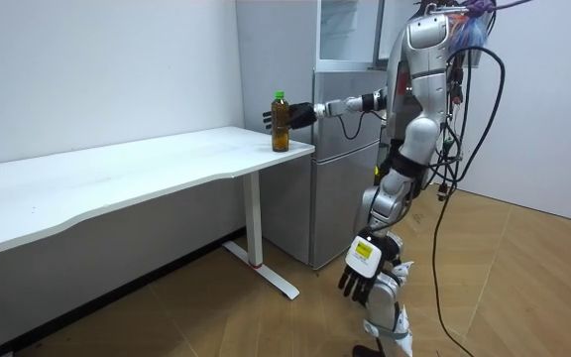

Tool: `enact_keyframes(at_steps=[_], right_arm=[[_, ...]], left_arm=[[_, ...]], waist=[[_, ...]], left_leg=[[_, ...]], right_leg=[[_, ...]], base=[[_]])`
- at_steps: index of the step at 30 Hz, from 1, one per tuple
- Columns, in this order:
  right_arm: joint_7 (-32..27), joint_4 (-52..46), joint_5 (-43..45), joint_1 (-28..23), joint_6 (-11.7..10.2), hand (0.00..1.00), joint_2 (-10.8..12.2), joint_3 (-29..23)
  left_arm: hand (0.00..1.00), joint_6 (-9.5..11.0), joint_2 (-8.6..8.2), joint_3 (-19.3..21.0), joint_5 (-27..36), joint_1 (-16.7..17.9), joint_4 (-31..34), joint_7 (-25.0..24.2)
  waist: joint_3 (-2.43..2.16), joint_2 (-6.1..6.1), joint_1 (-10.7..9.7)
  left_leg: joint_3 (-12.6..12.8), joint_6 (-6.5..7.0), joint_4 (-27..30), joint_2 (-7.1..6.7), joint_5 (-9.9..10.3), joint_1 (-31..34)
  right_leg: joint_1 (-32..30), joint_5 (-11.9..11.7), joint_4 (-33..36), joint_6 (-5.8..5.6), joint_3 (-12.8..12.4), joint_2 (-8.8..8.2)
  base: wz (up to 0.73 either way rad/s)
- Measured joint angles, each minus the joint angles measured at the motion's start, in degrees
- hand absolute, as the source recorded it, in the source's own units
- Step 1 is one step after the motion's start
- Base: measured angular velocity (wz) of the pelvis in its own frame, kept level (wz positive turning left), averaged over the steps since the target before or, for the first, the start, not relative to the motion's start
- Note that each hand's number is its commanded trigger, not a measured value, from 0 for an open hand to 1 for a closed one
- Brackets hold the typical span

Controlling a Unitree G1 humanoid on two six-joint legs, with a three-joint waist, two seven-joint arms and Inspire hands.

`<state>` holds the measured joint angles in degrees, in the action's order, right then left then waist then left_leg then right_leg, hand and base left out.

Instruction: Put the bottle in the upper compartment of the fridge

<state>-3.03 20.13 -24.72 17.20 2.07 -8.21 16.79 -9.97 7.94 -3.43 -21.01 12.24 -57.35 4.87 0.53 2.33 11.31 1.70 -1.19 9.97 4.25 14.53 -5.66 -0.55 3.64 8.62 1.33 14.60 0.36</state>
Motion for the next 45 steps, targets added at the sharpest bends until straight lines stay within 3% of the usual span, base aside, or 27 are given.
enact_keyframes(at_steps=[17,26,29,33,40,45], right_arm=[[-2.4,1.9,0.0,0.0,0.0,0.0,0.0,0.0],[-2.4,2.2,-3.1,0.0,0.0,0.0,-0.1,0.0],[-2.2,3.9,-4.1,0.0,0.0,0.0,-0.1,0.0],[-2.2,5.9,-4.7,0.1,0.0,0.0,-0.3,0.0],[-2.1,7.9,-6.9,0.3,-0.1,0.0,-0.8,0.0],[-2.3,8.0,-6.6,0.8,-0.1,0.0,-1.1,0.0]], left_arm=[[0.0,0.0,-0.68,0.0,-1.2,0.9,1.8,1.2],[0.0,-0.1,-0.7,0.1,-1.2,1.2,2.1,1.1],[0.0,-0.2,-0.7,0.1,-1.2,1.4,2.1,1.1],[0.0,-0.5,-0.7,-0.1,-1.1,2.0,2.1,1.1],[0.0,-0.9,-0.69,-0.2,-1.1,2.3,2.1,1.1],[0.0,-0.9,-0.72,-0.2,-1.1,2.9,2.0,1.1]], waist=[[0.34,-0.65,0.1],[0.19,-0.94,0.2],[-0.26,-1.02,0.2],[-0.32,-1.05,0.5],[-0.19,-1.14,1.8],[0.3,-0.89,2.4]], left_leg=[[-0.3,0.0,0.4,-0.08,0.0,0.1],[-0.9,0.0,0.8,-0.17,0.0,0.1],[-1.0,0.0,0.8,-0.2,0.0,0.1],[-1.1,-0.01,0.8,-0.21,0.0,0.0],[-2.2,-0.04,0.8,-0.33,0.0,-0.1],[-3.1,-0.05,0.8,-0.54,-0.1,-0.1]], right_leg=[[0.3,0.0,0.0,-0.05,0.3,-0.17],[0.8,0.1,0.0,-0.11,1.2,-0.39],[0.9,0.3,0.0,-0.08,1.3,-0.41],[1.0,0.3,0.0,-0.07,1.3,-0.38],[1.4,0.7,0.0,-0.14,1.4,-0.42],[1.7,1.2,0.1,-0.22,2.4,-0.71]], base=[[0.0],[0.04],[0.0],[0.0],[0.06],[0.1]])
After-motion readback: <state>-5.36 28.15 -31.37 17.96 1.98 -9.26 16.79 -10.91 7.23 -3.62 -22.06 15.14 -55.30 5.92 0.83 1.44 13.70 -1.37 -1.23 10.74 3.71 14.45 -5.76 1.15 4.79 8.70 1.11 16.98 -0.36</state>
